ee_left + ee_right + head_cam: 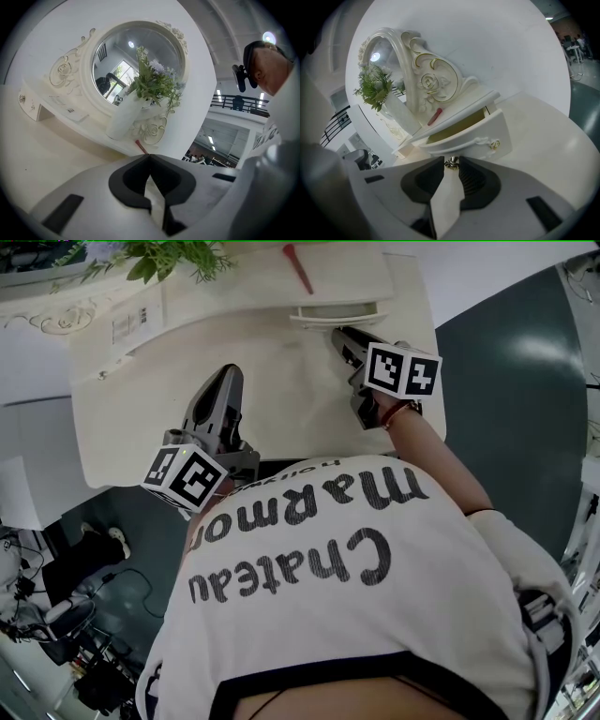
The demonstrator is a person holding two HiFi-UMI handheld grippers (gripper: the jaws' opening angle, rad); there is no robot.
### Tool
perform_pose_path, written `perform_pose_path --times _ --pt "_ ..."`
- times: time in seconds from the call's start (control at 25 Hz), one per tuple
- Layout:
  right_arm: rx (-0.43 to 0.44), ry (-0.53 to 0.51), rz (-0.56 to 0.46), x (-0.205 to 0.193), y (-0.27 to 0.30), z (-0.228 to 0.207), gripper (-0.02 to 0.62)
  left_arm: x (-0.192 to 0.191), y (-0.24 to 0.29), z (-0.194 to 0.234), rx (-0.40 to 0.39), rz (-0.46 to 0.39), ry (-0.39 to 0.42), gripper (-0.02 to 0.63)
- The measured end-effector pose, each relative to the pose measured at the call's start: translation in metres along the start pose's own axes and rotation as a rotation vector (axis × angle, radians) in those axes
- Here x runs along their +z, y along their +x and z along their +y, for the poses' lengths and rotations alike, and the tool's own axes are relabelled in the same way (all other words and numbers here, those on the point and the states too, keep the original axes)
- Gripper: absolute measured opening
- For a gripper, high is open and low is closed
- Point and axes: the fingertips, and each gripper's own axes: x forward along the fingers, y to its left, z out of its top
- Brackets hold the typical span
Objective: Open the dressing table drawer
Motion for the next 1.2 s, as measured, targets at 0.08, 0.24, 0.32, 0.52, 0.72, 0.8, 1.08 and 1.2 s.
perform_pose_path --times 0.08,0.24,0.32,0.52,0.72,0.8,1.08,1.2 --pt "0.001 -0.002 0.0 -0.001 -0.001 0.0 0.109 0.0 0.001 0.0 -0.003 -0.002 0.001 0.023" --pt "-0.002 -0.003 0.001 -0.002 -0.002 0.0 0.109 -0.001 0.002 -0.003 -0.011 -0.002 0.001 0.023" --pt "-0.004 -0.003 0.0 -0.003 -0.003 0.001 0.109 -0.001 0.002 -0.003 -0.015 -0.001 0.002 0.023" --pt "-0.008 -0.003 0.001 -0.006 -0.006 0.002 0.109 -0.001 0.002 -0.005 -0.025 0.001 0.0 0.023" --pt "-0.012 0.0 0.001 -0.009 -0.007 0.003 0.109 -0.001 0.003 -0.006 -0.034 0.004 0.003 0.023" --pt "-0.013 0.001 0.002 -0.01 -0.007 0.004 0.109 -0.002 0.002 -0.006 -0.037 0.006 0.006 0.023" --pt "-0.013 0.001 -0.005 -0.014 -0.01 0.005 0.109 -0.002 0.0 -0.008 -0.045 0.0 0.009 0.023" --pt "-0.013 0.0 -0.006 -0.015 -0.011 0.005 0.109 -0.002 -0.001 -0.007 -0.045 -0.002 0.01 0.023"
